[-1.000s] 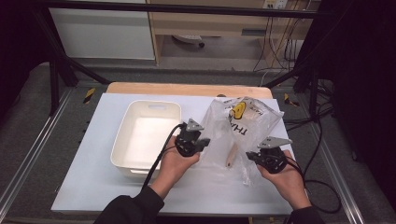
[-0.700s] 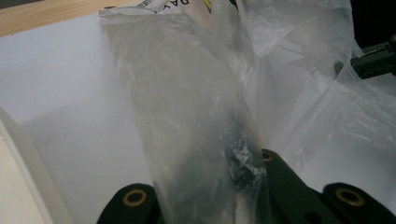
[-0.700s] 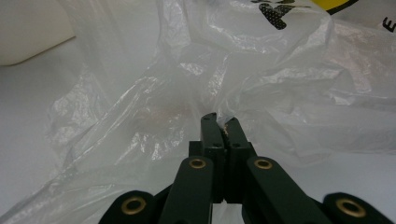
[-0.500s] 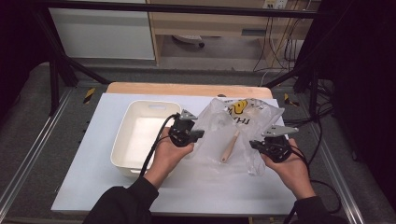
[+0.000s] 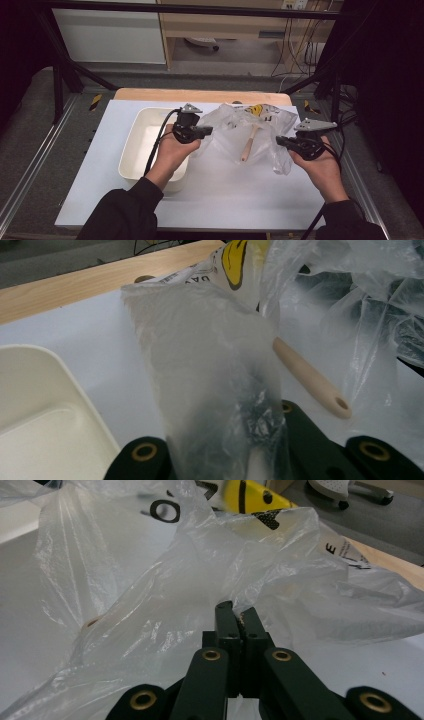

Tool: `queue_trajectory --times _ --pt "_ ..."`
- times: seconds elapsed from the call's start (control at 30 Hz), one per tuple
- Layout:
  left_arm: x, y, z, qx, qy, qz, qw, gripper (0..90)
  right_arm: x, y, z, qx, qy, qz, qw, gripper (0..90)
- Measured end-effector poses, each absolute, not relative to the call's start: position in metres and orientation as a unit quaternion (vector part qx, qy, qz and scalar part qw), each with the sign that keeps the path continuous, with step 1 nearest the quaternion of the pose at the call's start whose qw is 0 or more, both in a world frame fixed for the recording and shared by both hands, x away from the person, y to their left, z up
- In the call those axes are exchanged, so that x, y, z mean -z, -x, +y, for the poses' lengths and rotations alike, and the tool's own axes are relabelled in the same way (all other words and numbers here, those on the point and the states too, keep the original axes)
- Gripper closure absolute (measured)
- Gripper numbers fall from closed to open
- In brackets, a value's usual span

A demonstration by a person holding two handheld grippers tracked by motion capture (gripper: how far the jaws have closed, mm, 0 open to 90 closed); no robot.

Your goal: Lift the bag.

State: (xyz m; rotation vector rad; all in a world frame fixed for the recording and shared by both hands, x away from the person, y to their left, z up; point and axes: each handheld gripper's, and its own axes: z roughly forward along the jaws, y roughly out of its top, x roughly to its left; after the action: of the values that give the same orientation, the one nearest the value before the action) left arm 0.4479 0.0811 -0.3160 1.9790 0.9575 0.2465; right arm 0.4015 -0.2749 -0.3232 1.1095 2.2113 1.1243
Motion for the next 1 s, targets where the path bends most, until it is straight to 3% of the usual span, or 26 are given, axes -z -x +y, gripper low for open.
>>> queue_trajectory --times 1.0 --pt "0.276 -0.474 0.107 -0.133 -0.777 0.403 0.465 90.0 0.284 -0.427 -0.299 -0.424 -0.423 0.767 0.231 90.0"
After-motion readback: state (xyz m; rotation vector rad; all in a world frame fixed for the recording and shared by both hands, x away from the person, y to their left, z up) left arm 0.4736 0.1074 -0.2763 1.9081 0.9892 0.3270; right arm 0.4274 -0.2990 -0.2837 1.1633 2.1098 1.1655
